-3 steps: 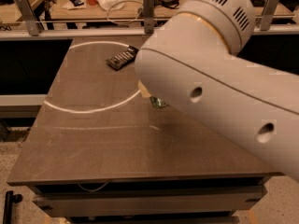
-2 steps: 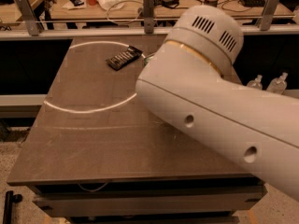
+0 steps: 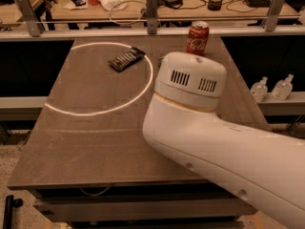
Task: Place green can upright
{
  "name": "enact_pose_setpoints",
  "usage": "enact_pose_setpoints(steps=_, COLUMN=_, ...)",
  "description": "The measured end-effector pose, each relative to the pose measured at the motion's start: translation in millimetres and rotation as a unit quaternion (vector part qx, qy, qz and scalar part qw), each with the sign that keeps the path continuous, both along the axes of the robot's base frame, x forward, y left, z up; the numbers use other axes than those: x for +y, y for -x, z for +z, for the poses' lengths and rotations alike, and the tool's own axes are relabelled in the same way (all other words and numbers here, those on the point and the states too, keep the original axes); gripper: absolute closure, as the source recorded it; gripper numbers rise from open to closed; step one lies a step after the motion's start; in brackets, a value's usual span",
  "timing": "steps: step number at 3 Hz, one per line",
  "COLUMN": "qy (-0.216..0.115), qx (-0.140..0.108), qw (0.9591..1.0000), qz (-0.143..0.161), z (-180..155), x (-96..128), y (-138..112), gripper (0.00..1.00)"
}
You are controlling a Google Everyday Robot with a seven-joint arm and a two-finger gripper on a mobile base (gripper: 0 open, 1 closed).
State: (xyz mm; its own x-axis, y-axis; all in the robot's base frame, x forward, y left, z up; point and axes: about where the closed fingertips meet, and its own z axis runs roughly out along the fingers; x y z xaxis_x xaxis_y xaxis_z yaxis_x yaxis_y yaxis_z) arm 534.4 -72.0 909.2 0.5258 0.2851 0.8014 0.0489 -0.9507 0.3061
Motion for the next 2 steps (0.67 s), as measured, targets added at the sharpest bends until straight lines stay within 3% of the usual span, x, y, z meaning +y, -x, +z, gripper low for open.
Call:
enact_pose_setpoints(steps=1, qy=0.021, qx=-0.044, qw=0.9984, qz=-0.031, z=2.5, x=-3.8, y=2.7, gripper=1.0)
enact_pose_setpoints(steps=2, qy=0.025, qx=-0.084, qw=0.9938, qz=-0.068, z=1.5, x=-0.3, y=11.5, gripper=1.0)
